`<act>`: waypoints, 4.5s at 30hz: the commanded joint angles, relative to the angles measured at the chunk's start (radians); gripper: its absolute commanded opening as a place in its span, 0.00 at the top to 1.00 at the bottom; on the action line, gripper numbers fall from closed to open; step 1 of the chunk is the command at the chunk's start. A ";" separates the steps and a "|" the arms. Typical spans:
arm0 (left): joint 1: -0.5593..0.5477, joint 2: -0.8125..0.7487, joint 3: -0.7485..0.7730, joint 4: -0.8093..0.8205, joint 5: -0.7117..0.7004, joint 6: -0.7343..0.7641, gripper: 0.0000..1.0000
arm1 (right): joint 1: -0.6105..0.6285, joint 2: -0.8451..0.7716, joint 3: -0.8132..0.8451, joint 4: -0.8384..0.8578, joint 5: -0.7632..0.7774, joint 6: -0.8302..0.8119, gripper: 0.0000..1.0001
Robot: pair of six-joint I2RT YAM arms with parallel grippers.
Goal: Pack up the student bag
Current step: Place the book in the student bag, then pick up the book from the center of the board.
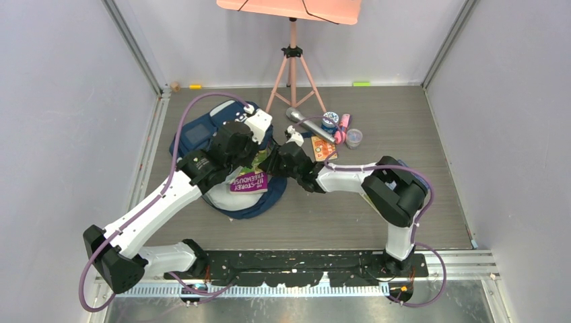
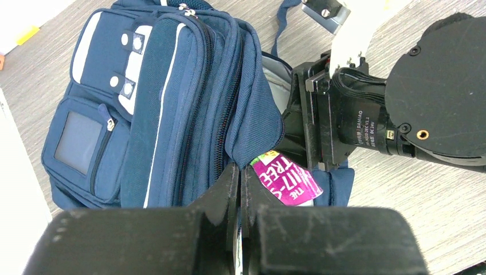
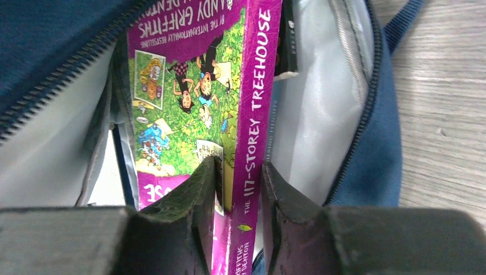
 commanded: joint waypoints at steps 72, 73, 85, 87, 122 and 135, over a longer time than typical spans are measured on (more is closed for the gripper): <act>0.000 0.016 0.041 0.070 0.147 -0.010 0.98 | -0.380 -0.470 -0.141 -0.871 0.417 -0.258 0.08; 0.000 0.020 0.044 0.068 0.162 -0.014 0.91 | -0.418 -0.461 -0.144 -0.897 0.419 -0.260 0.08; 0.000 0.010 0.044 0.082 0.264 -0.061 0.33 | -0.527 -0.281 -0.124 -1.021 0.397 -0.210 0.18; 0.000 0.009 0.045 0.080 0.250 -0.062 0.32 | -0.527 -0.267 -0.124 -1.027 0.387 -0.198 0.23; 0.000 0.006 0.037 0.096 0.237 -0.108 0.25 | -0.118 -0.295 -0.181 -0.707 0.077 0.078 1.00; 0.000 0.020 -0.078 0.198 0.313 -0.304 0.23 | 0.024 -0.222 0.014 -0.740 0.127 0.034 0.70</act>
